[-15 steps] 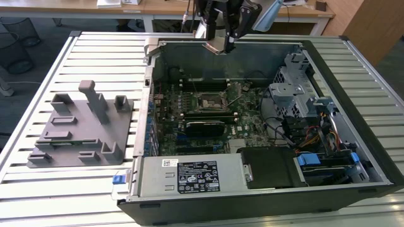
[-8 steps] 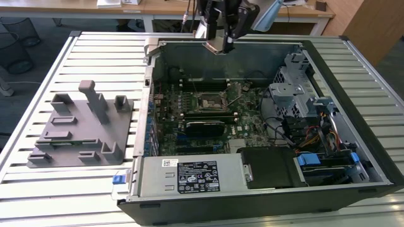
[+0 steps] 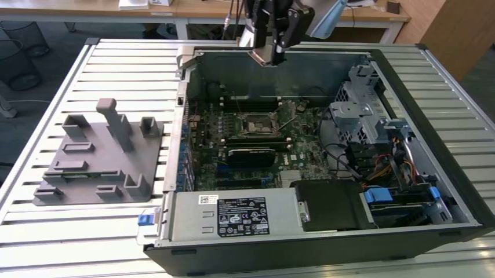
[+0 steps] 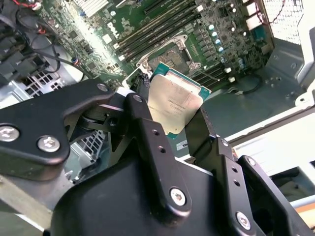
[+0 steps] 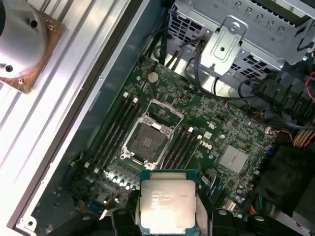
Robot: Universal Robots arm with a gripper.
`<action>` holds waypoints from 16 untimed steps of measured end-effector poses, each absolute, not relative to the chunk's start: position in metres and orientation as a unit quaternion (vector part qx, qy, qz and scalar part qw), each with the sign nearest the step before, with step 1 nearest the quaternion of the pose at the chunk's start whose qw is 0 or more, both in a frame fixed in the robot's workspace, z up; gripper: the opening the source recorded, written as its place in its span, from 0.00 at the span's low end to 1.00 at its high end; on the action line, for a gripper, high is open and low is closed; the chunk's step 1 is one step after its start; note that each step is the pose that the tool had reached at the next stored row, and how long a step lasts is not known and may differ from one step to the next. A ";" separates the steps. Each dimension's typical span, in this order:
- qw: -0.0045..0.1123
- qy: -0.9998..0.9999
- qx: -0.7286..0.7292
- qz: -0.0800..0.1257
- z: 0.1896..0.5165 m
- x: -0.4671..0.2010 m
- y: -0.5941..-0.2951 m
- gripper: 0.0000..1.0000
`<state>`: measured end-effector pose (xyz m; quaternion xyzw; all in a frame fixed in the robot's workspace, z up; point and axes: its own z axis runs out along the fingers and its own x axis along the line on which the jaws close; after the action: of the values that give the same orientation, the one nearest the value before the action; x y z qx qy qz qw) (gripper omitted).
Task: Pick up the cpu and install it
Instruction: 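Place the cpu into insertion slot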
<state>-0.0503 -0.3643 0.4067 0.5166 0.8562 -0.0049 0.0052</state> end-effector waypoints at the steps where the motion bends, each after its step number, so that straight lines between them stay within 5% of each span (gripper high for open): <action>1: 0.005 0.853 0.522 -0.005 0.407 -0.050 -0.364 0.54; 16: 0.005 0.807 0.591 -0.005 0.406 -0.050 -0.360 0.54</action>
<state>-0.0503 -0.3601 0.4058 0.5911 0.8066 -0.0053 0.0050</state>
